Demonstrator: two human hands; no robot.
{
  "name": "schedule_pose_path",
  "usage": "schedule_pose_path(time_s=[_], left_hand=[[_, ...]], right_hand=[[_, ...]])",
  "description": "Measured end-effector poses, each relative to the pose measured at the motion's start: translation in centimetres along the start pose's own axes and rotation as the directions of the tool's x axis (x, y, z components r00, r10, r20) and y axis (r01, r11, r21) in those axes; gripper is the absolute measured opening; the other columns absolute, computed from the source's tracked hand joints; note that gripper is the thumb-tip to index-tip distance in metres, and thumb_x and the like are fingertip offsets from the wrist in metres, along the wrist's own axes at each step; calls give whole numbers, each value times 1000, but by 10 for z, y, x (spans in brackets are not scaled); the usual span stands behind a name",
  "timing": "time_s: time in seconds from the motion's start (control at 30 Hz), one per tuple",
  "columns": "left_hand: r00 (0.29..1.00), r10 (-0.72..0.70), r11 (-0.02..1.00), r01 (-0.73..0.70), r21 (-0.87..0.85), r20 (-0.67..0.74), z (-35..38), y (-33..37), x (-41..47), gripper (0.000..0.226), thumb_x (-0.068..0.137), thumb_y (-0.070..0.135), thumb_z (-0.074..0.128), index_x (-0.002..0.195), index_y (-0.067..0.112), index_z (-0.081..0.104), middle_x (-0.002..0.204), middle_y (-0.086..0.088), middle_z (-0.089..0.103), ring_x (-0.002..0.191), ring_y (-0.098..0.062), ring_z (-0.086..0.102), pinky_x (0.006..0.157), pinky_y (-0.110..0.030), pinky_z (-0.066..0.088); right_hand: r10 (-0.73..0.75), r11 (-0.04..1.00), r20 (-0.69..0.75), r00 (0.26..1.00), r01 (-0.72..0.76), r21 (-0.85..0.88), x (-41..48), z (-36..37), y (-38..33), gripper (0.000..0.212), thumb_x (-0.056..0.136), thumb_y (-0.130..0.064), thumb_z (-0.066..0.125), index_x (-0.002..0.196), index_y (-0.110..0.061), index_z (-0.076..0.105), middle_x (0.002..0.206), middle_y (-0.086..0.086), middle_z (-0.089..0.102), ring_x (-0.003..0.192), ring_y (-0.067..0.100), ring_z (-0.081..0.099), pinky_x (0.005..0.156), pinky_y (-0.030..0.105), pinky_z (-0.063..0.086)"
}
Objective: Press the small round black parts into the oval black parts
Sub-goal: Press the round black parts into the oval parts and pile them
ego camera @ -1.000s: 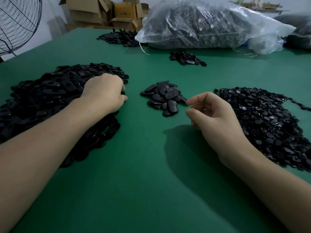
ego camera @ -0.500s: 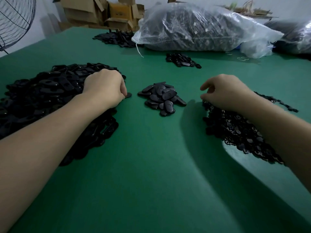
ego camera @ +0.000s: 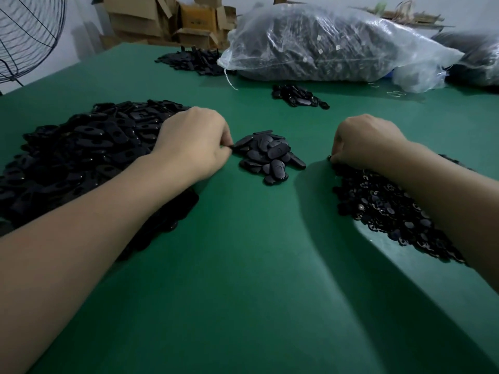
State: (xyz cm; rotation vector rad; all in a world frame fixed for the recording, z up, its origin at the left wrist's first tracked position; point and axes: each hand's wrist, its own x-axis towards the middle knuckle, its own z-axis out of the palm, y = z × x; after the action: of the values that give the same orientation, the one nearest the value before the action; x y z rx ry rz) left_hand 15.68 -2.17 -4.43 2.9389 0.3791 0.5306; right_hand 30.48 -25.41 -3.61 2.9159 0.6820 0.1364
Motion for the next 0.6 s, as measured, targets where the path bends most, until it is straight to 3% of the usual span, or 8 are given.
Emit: schedule_pose_path(time_s=[0.13, 0.27, 0.43, 0.6], left_hand=[[1000, 15, 944, -9, -330, 14, -1, 20, -12, 4, 89, 31, 75, 90, 33, 79, 83, 17, 72, 86, -9, 70, 88, -32, 58], [991, 35, 841, 41, -539, 130, 4, 29, -27, 18, 86, 31, 80, 71, 38, 72, 71, 18, 72, 73, 5, 67, 70, -13, 54], [976, 35, 733, 122, -669, 216, 12, 31, -43, 5, 88, 27, 80, 83, 28, 77, 78, 9, 78, 78, -7, 75, 70, -30, 63], [937, 64, 409, 290, -865, 344, 16, 32, -58, 3, 97, 7, 69, 97, 4, 70, 88, -11, 79, 82, -21, 79, 67, -29, 64]], right_hand=[[1, 1000, -11, 1000, -1, -4, 0, -1, -3, 11, 90, -16, 69, 97, -10, 75, 96, 10, 72, 88, 32, 67, 79, 42, 59], [2, 1000, -33, 999, -2, -4, 0, 1, -4, 12, 88, -11, 69, 99, -9, 75, 97, 11, 72, 88, 34, 67, 75, 38, 54], [8, 999, -91, 996, -4, 39, -5, 0, -4, 13, 88, -10, 68, 94, -16, 77, 97, 9, 73, 90, 35, 67, 78, 38, 53], [11, 977, -211, 977, 34, 210, -15, -3, -6, 24, 91, -2, 61, 98, -15, 80, 100, 11, 75, 88, 34, 68, 81, 42, 59]])
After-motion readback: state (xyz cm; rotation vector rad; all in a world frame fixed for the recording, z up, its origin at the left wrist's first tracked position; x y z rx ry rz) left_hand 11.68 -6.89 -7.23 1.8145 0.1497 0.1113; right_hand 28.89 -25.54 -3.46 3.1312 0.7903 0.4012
